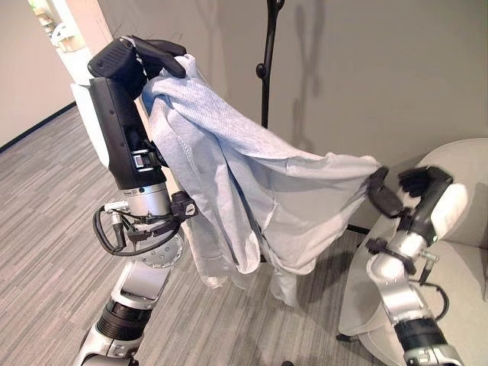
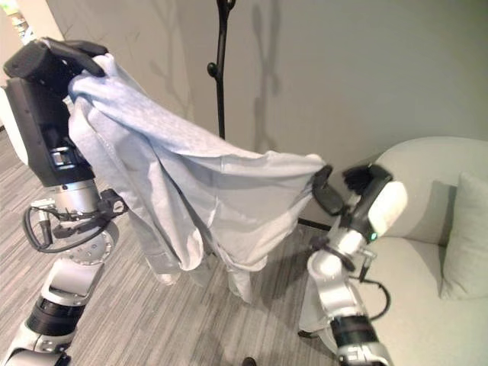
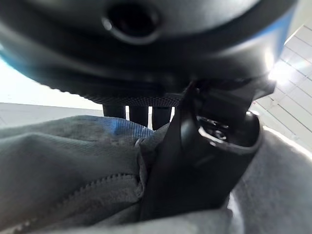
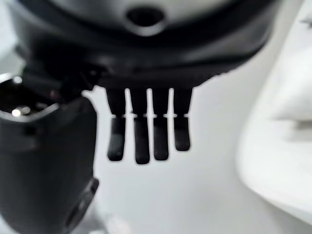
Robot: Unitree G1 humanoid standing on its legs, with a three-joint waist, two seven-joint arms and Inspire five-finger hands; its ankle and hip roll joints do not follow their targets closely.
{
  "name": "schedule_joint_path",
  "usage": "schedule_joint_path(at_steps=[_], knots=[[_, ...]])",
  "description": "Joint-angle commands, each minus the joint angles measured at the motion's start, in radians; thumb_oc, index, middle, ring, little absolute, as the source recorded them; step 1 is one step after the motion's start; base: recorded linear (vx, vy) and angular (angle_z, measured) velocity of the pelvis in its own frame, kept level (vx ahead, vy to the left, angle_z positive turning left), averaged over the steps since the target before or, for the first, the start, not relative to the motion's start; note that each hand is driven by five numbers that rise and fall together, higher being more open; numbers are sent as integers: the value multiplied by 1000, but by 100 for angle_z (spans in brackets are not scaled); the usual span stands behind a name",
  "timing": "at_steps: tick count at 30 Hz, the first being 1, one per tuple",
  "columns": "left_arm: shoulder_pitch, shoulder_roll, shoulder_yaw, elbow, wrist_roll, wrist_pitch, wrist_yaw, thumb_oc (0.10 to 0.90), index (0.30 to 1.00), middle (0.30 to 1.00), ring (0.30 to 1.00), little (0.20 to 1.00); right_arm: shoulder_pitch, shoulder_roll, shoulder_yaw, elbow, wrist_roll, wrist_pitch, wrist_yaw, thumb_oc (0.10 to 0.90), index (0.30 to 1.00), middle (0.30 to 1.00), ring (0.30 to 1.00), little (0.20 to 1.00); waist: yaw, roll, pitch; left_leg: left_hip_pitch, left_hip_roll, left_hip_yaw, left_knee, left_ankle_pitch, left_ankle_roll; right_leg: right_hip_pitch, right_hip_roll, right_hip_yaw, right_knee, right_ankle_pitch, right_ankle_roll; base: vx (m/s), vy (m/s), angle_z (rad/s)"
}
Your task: Hang the clothes on the sofa on the clothes rack.
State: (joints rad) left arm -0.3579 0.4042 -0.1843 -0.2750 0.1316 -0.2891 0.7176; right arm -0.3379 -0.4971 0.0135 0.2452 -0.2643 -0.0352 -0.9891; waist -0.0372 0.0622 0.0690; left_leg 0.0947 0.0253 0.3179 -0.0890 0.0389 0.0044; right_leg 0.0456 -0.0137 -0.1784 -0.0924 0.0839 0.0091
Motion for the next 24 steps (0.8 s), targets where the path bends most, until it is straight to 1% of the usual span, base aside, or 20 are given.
schedule_joint_path(at_steps=[1, 2, 3, 4, 5, 6, 7, 9, 10, 11, 12, 13, 14, 15, 17, 18, 19, 20, 21, 24], knots=[[-116, 48, 25, 32, 46, -108, 74, 400, 300, 300, 300, 300, -90, -74, -36, -78, -113, -55, -86, 400, 300, 300, 300, 300, 47, -89, -70, -54, 58, -32, 288, -137, -49, 57, -8, 6, 5, -117, 50, -48, -143, -7], [-137, 46, 21, 43, 49, -110, 85, 400, 300, 300, 300, 300, -103, -88, -45, -97, -115, -57, -90, 400, 300, 300, 300, 300, 50, -99, -57, -102, 49, -70, 309, -124, -48, 53, -13, -5, 5, -117, 46, 4, -75, -15], [-153, 46, 15, 55, 63, -103, 84, 400, 300, 300, 300, 300, -117, -124, -58, -125, -136, -42, -88, 400, 300, 300, 300, 300, 45, -108, -61, -141, 32, -99, 256, -128, -41, 54, -25, -24, 5, -119, 52, 103, 50, -4], [-166, 54, 9, 66, 71, -101, 90, 400, 300, 300, 300, 300, -139, -147, -54, -142, -153, -30, -86, 400, 300, 300, 300, 300, 46, -111, -65, -172, 25, -118, 194, -74, -46, 58, -28, -27, 5, -124, 53, 189, 107, 34], [-188, 54, 2, 90, 72, -101, 116, 400, 300, 300, 300, 300, -165, -159, -38, -143, -164, -26, -94, 400, 300, 300, 300, 300, 61, -111, -46, -242, 19, -153, 151, -2, -67, 72, -26, -25, 5, -134, 48, 163, 93, 40], [-203, 52, 4, 99, 77, -102, 125, 400, 300, 300, 300, 300, -175, -158, -32, -146, -167, -29, -97, 400, 300, 300, 300, 300, 63, -108, -38, -256, 17, -169, 122, 24, -77, 71, -22, -18, 5, -137, 43, 385, 182, 18], [-188, 56, 15, 87, 94, -91, 107, 400, 300, 300, 300, 300, -143, -137, -37, -230, -186, -40, -58, 400, 300, 300, 300, 300, 51, -92, -64, -197, 9, -166, 58, 7, -53, 109, -20, -4, 5, -168, 51, 454, 185, -39], [-197, 66, 8, 81, 103, -89, 95, 400, 300, 300, 300, 300, -111, -112, -29, -283, -156, -84, -4, 400, 300, 300, 300, 300, 41, -93, -81, -174, -9, -155, 59, -4, -42, 133, -38, 0, 14, -176, 55, 415, 173, -61], [-206, 76, 4, 80, 111, -87, 88, 400, 300, 300, 300, 300, -90, -93, -9, -307, -109, -124, 50, 413, 319, 319, 319, 319, 37, -94, -85, -163, -15, -144, 58, -9, -35, 135, -47, 4, 27, -179, 58, 253, 132, -51], [-211, 86, 3, 74, 117, -86, 82, 400, 300, 300, 300, 300, -67, -82, 13, -330, -51, -161, 109, 552, 528, 528, 528, 528, 33, -96, -87, -152, -21, -134, 54, -13, -29, 133, -54, 10, 44, -182, 60, 240, 145, -43], [-210, 97, 5, 60, 125, -80, 73, 400, 300, 300, 300, 300, -27, -75, 40, -351, 48, -217, 201, 737, 806, 806, 806, 806, 29, -98, -88, -136, -29, -120, 49, -23, -23, 133, -62, 16, 64, -190, 66, 206, 136, -45], [-210, 111, 10, 41, 130, -71, 56, 400, 300, 300, 300, 300, 29, -75, 69, -382, 190, -277, 316, 800, 900, 900, 900, 900, 23, -100, -90, -124, -35, -109, 45, -26, -18, 130, -69, 21, 80, -192, 70, 177, 128, -51], [-202, 118, 17, 28, 133, -69, 42, 400, 300, 300, 300, 300, 74, -95, 83, -401, 298, -301, 426, 800, 900, 900, 900, 900, 20, -100, -92, -117, -38, -102, 39, -25, -14, 126, -72, 23, 92, -192, 74, 148, 116, -41], [-189, 129, 23, 16, 137, -62, 12, 400, 300, 300, 300, 300, 140, -145, 106, -423, 400, -299, 566, 800, 900, 900, 900, 900, 13, -102, -95, -106, -43, -95, 33, -28, -11, 124, -77, 22, 102, -191, 80, 127, 105, -31], [-157, 139, 27, 3, 128, -54, -29, 400, 300, 300, 300, 300, 226, -224, 117, -457, 466, -283, 691, 800, 900, 900, 900, 900, 3, -102, -99, -93, -51, -84, 22, -32, -6, 116, -85, 19, 122, -182, 91, 131, 114, -3], [-137, 167, 36, -6, 133, -49, -64, 400, 300, 300, 300, 300, 276, -309, 134, -485, 517, -276, 823, 800, 900, 900, 900, 900, -4, -101, -99, -74, -58, -80, 6, -35, -2, 108, -93, 17, 145, -174, 101, 102, 112, 10], [-131, 174, 40, -12, 135, -47, -77, 400, 300, 300, 300, 300, 299, -342, 138, -495, 536, -270, 862, 800, 900, 900, 900, 900, -7, -100, -100, -72, -59, -77, 2, -34, -1, 101, -93, 18, 153, -166, 103, 67, 79, 12], [-129, 172, 42, -13, 135, -46, -78, 400, 300, 300, 300, 300, 302, -344, 135, -497, 538, -269, 865, 800, 900, 900, 900, 900, -7, -98, -102, -73, -59, -77, 2, -34, 0, 99, -93, 18, 155, -166, 104, 11, 54, 4], [-117, 179, 47, -21, 144, -47, -97, 400, 300, 300, 300, 300, 333, -411, 160, -516, 588, -264, 956, 800, 900, 900, 900, 900, -13, -101, -99, -70, -59, -73, 2, -40, 1, 88, -96, 18, 172, -160, 109, 6, 48, 7], [-99, 185, 64, -31, 159, -53, -119, 400, 300, 300, 300, 300, 383, -505, 162, -548, 659, -255, 1052, 800, 900, 900, 900, 900, -21, -100, -104, -69, -59, -67, 2, -46, 2, 74, -96, 19, 183, -148, 117, -3, 31, 9]])
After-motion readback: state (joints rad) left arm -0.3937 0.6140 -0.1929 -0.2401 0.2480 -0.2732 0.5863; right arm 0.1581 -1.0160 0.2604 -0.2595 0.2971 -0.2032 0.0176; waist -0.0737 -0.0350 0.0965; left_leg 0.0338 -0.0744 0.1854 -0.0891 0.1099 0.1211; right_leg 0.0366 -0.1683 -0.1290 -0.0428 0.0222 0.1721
